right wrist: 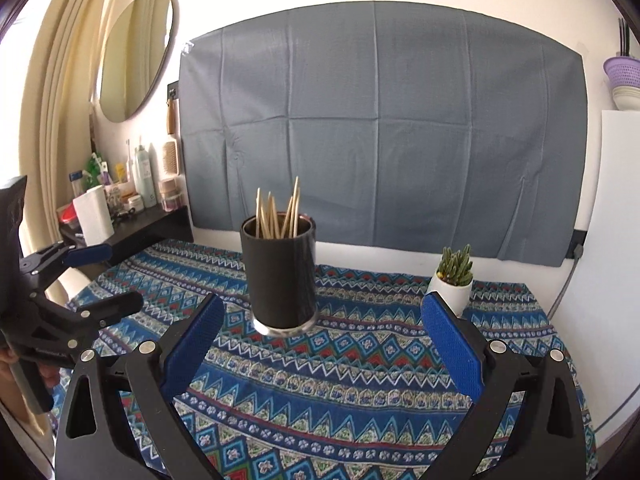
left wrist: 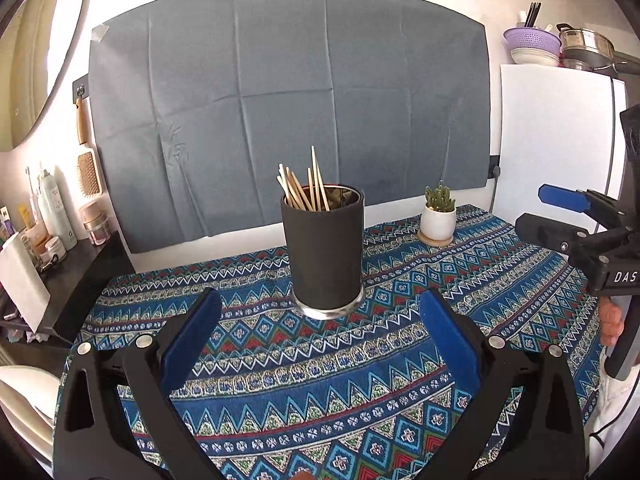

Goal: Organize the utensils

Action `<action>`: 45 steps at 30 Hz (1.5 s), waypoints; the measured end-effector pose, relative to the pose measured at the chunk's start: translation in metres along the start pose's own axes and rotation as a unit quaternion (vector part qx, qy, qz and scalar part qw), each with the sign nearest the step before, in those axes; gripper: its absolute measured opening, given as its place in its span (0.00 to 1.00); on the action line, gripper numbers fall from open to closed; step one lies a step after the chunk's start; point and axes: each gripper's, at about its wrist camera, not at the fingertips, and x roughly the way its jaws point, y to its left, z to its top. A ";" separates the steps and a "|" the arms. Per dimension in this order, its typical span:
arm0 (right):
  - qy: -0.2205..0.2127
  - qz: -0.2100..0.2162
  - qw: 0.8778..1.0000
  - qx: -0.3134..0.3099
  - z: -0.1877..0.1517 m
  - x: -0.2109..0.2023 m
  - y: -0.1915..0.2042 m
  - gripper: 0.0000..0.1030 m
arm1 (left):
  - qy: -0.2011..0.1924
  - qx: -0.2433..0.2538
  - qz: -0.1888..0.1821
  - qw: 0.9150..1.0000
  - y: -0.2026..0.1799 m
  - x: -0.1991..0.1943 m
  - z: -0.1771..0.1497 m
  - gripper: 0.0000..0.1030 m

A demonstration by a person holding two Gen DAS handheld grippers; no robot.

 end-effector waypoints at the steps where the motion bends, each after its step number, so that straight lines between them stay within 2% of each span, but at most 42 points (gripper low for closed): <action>1: 0.006 0.002 1.000 0.000 -0.008 0.000 0.002 0.92 | 0.001 -0.002 0.004 1.000 -0.001 -0.001 -0.008 0.94; 6: 0.008 -0.003 1.000 0.000 -0.050 -0.004 0.015 0.92 | 0.007 -0.012 0.034 0.999 -0.012 -0.007 -0.045 0.94; 12: 0.033 0.018 0.999 0.022 -0.091 -0.015 0.023 0.92 | 0.014 -0.029 0.023 0.999 -0.022 -0.017 -0.079 0.94; 16: 0.045 0.012 0.999 0.029 -0.116 -0.021 0.025 0.92 | 0.041 -0.062 0.003 0.997 -0.023 -0.018 -0.095 0.94; 19: 0.059 0.008 0.997 0.048 -0.133 -0.021 0.024 0.92 | 0.056 -0.071 0.006 0.996 -0.025 -0.016 -0.108 0.94; 21: 0.068 0.017 0.995 0.068 -0.143 -0.019 0.020 0.92 | 0.056 -0.071 0.007 0.996 -0.027 -0.016 -0.116 0.94; 23: 0.072 0.008 0.995 0.074 -0.150 -0.018 0.020 0.92 | 0.057 -0.074 0.014 0.996 -0.029 -0.014 -0.123 0.94; 25: 0.063 -0.012 0.996 0.062 -0.155 -0.019 0.022 0.92 | 0.044 -0.083 0.022 0.995 -0.027 -0.015 -0.129 0.94; 28: 0.042 0.002 0.997 0.061 -0.159 -0.026 0.023 0.92 | 0.036 -0.067 0.057 0.995 -0.030 -0.015 -0.133 0.94; 31: 0.014 -0.019 0.998 0.050 -0.157 -0.036 0.028 0.92 | 0.034 -0.076 0.039 0.996 -0.027 -0.016 -0.135 0.94; 35: -0.007 -0.010 0.999 0.037 -0.149 -0.038 0.029 0.92 | 0.032 -0.078 0.031 0.996 -0.026 -0.015 -0.136 0.94; 37: -0.009 -0.011 1.000 0.024 -0.149 -0.034 0.032 0.92 | 0.025 -0.067 0.039 0.997 -0.028 -0.015 -0.133 0.94; 39: -0.019 -0.006 1.000 0.023 -0.150 -0.031 0.032 0.92 | 0.035 -0.062 0.026 0.997 -0.031 -0.011 -0.133 0.94; 41: -0.010 -0.017 0.999 0.031 -0.150 -0.028 0.032 0.92 | 0.043 -0.066 0.022 0.997 -0.031 -0.009 -0.134 0.94; 45: 0.008 -0.012 0.998 0.056 -0.151 -0.022 0.025 0.92 | 0.038 -0.069 0.025 0.997 -0.030 -0.011 -0.136 0.94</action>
